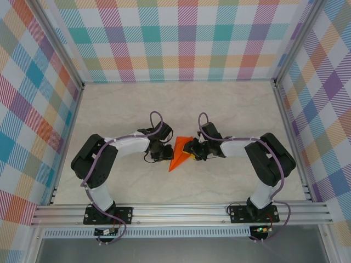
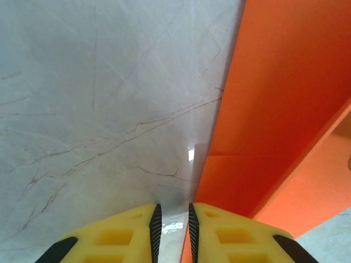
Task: Fold a paper plane with a square sheet of paper (pick it up from the middle)
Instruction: Turn over the paper at the center of the table.
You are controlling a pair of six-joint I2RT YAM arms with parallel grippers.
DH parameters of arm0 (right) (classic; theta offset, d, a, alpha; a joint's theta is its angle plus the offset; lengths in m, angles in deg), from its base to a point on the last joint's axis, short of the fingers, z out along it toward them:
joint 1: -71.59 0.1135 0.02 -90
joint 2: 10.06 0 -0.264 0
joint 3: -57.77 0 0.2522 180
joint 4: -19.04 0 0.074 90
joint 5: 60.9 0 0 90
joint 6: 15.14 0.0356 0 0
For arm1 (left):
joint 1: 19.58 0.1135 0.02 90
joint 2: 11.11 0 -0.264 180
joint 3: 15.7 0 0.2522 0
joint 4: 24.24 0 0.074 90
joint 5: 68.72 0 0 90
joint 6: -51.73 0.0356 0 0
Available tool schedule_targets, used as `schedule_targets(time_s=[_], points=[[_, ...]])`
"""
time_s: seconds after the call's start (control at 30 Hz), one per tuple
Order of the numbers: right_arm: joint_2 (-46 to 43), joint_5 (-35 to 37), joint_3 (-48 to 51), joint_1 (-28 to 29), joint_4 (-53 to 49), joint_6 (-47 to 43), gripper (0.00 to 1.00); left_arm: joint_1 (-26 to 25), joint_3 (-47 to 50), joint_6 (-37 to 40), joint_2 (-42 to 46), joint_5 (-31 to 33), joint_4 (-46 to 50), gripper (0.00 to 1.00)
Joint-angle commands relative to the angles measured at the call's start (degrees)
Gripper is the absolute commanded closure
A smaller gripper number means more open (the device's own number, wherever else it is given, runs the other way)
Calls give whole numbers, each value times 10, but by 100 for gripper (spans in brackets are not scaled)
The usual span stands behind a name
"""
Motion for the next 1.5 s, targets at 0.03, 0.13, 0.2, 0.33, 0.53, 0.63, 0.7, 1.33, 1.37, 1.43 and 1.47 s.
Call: schedule_targets(time_s=[0.03, 0.13, 0.2, 0.33, 0.53, 0.63, 0.7, 1.33, 1.37, 1.43, 1.47], points=[[19, -16, -21, 7, 26, -20, 63, -12, -5, 7, -21, -1, -1, 77], [25, -18, -24, 13, 44, -27, 63, -12, -6, 7, -19, 0, 2, 77], [32, -16, -30, 18, 49, -32, 64, -12, -6, 6, -19, 2, 2, 78], [48, -13, -41, 21, 51, -34, 69, -12, -4, 3, -16, 9, 0, 79], [49, -9, -53, 23, 39, -57, 82, -13, 9, -10, 10, 16, -9, 78], [32, 5, -65, 23, -6, -86, 87, -13, 24, -18, 40, 30, -16, 77], [13, 10, -74, 23, -38, -106, 91, -13, 36, -27, 64, 43, -19, 76], [14, 593, -383, 91, -856, -172, 92, -5, 206, -117, 356, 282, -17, 71], [32, 594, -390, 96, -866, -162, 92, -5, 210, -120, 367, 290, -15, 71], [73, 589, -408, 112, -870, -145, 92, -4, 220, -128, 394, 313, -5, 69], [93, 581, -418, 118, -866, -141, 92, -4, 222, -131, 407, 322, 1, 69]])
